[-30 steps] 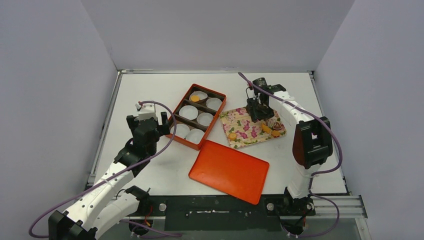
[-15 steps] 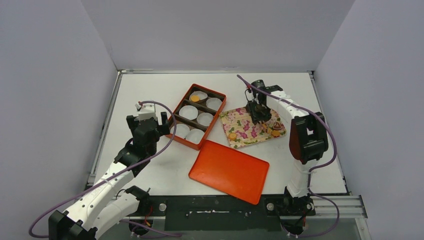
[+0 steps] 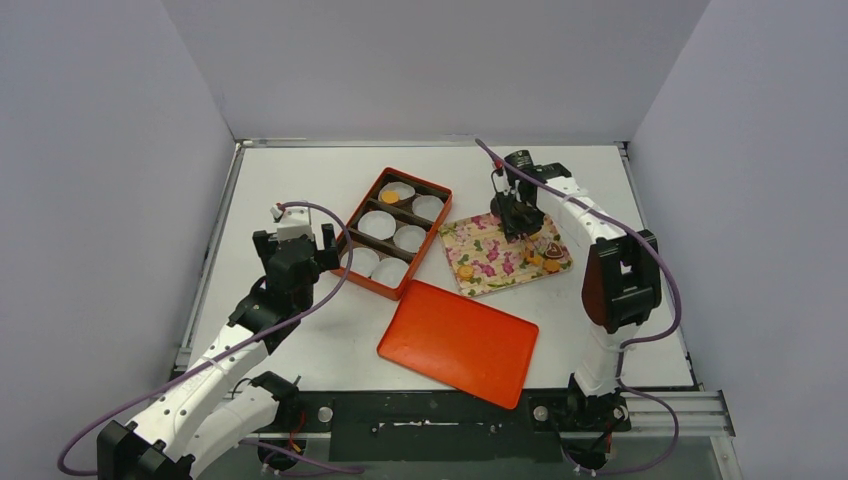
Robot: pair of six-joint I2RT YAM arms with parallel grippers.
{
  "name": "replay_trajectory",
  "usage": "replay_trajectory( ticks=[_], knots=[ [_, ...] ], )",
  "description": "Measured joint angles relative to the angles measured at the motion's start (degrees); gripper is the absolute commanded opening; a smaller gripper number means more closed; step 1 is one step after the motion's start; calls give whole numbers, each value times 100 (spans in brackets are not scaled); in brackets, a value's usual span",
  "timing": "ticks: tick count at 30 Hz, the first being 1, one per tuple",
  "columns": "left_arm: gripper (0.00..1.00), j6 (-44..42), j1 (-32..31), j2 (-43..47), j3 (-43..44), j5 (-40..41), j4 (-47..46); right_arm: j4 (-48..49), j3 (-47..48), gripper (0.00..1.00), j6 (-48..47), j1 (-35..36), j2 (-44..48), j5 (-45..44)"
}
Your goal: Pack the cookies
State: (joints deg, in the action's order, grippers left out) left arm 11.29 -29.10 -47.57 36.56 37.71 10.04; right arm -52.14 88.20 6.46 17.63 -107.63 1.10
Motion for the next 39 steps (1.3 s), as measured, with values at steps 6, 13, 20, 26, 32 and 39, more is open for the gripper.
replay_trajectory(
  ticks=[6,13,20,26,32,39],
  knots=[
    [93,0,0,0,0,0,0,-87,44,14,7,107,214,42],
    [93,0,-4,15,0,-2,0,-118,50,15,42,358,264,87],
    [93,0,-4,15,0,-2,-2,-284,391,16,160,903,264,87],
    [93,0,-4,20,0,-4,-2,-291,1353,16,197,1294,164,90],
    [93,-2,-4,33,0,-4,-4,-280,1987,16,195,1401,-323,81],
    [93,-2,-4,46,0,-4,-13,-282,2293,16,186,1447,-1119,74]
  ],
)
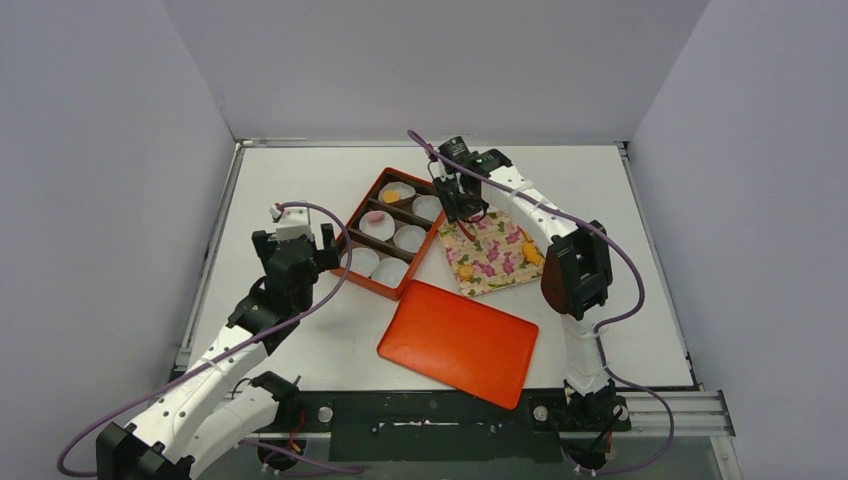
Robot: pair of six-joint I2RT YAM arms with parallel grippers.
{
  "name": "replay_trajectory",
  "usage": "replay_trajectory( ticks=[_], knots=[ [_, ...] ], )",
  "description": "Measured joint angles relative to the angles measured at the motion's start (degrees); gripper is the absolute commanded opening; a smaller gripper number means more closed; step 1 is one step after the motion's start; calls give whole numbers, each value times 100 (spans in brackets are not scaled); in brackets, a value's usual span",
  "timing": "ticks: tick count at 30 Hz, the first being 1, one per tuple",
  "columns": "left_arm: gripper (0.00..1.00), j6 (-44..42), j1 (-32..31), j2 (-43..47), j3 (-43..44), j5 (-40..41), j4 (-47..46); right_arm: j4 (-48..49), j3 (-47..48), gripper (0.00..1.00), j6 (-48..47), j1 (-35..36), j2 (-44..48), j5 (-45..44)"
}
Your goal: Pack the cookies
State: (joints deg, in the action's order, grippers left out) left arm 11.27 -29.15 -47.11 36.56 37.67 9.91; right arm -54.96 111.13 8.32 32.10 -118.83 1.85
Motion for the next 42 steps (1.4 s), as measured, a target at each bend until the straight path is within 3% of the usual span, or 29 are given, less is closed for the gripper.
replay_trajectory(
  ticks=[16,42],
  knots=[
    [93,-4,-2,-11,0,-39,-26,63,22,19,-11,181,-155,94],
    [93,-20,-7,-92,0,-256,-26,-39,-2186,25,269,-50,1858,181]
  ],
)
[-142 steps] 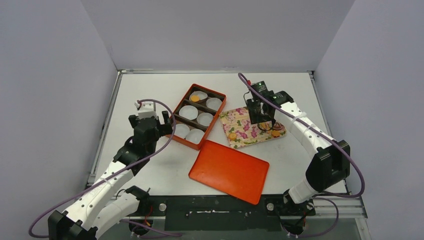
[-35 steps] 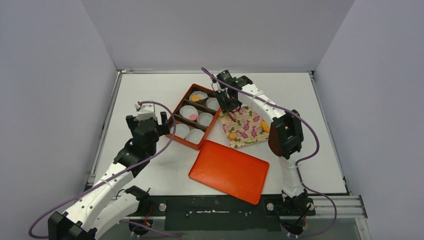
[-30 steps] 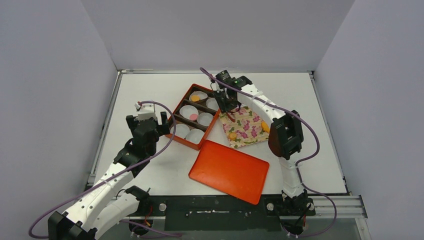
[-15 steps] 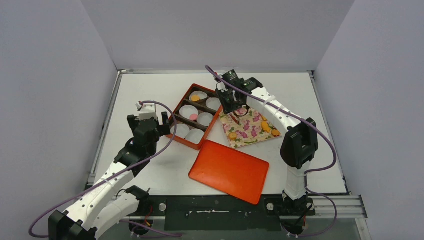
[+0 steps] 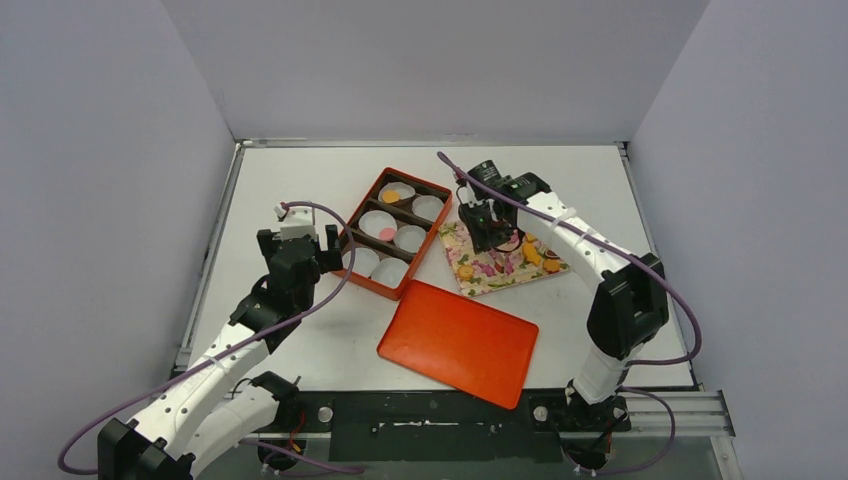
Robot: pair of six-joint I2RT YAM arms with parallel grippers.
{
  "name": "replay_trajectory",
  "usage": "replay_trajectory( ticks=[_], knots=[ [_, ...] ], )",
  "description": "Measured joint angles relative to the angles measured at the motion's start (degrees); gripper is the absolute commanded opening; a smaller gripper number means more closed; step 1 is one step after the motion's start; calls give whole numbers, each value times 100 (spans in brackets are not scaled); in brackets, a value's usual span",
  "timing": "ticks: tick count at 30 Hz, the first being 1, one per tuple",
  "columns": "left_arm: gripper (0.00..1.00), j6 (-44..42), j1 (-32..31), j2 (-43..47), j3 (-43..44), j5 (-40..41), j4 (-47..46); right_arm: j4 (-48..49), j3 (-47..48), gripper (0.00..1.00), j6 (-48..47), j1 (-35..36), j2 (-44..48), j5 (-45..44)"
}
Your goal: Pack the cookies
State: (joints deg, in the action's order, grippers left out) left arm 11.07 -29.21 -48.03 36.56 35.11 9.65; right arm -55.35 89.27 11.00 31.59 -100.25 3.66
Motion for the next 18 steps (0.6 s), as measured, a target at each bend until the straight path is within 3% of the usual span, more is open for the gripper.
replay_trajectory(
  ticks=[7,18],
  knots=[
    [93,-44,0,-17,-2,-7,0,-367,-614,27,155,142,533,-28],
    [93,-101,-7,-48,-24,-9,0,-662,-1222,31,372,785,612,-98]
  ],
)
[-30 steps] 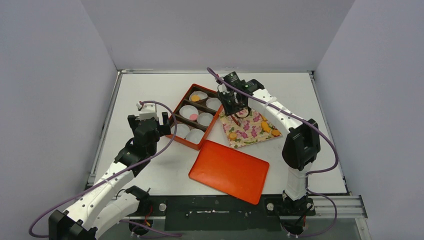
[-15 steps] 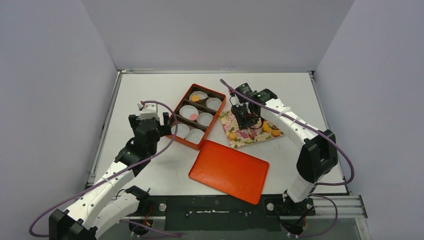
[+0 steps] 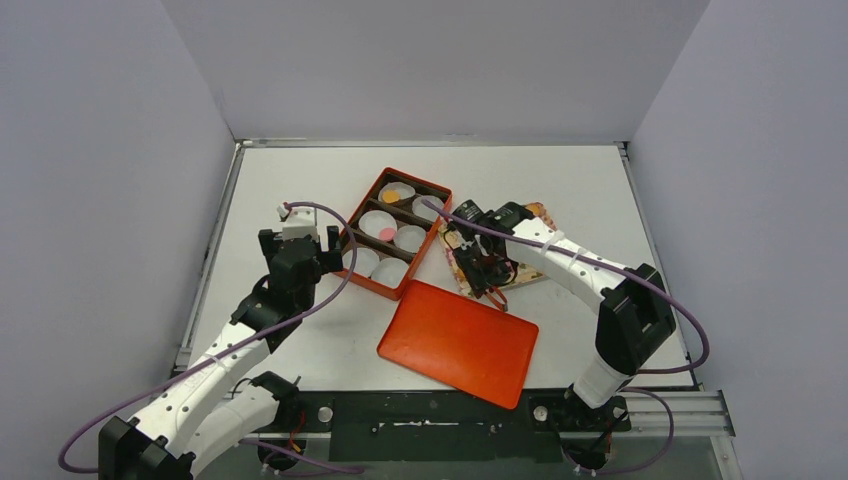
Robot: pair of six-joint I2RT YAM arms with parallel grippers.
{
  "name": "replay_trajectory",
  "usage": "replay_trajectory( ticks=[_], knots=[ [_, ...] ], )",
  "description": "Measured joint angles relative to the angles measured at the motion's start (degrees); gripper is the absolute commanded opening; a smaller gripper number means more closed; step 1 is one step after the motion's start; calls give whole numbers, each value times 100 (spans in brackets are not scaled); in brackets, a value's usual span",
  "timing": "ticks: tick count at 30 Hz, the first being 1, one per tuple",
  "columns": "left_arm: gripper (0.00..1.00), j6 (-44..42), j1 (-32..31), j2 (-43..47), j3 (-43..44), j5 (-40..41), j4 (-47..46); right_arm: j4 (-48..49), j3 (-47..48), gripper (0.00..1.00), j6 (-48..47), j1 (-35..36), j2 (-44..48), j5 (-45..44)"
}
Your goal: Pack the cookies
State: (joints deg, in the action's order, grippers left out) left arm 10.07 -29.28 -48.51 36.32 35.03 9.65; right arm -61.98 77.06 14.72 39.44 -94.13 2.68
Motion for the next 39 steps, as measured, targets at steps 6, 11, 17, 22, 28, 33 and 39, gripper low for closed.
replay_trajectory(
  ticks=[6,11,17,22,28,33,39],
  knots=[
    [93,-4,-4,-22,-2,2,-2,-44,-22,34,98,46,0,-55],
    [93,-15,-52,-133,-7,2,-2,-50,-31,37,120,90,-2,-146],
    [93,-24,-63,-120,-7,4,-4,-90,-90,39,122,146,-2,-280],
    [93,-26,-63,-118,-7,7,-4,-111,-192,40,122,153,-4,-352],
    [93,-26,-63,-116,-7,7,-2,-116,-210,45,120,201,-57,-387],
    [93,-26,-63,-92,-7,7,-2,-116,-210,46,118,269,-291,-424],
    [93,-26,-63,-63,-7,9,-4,-111,-208,46,116,295,-431,-498]
  ],
)
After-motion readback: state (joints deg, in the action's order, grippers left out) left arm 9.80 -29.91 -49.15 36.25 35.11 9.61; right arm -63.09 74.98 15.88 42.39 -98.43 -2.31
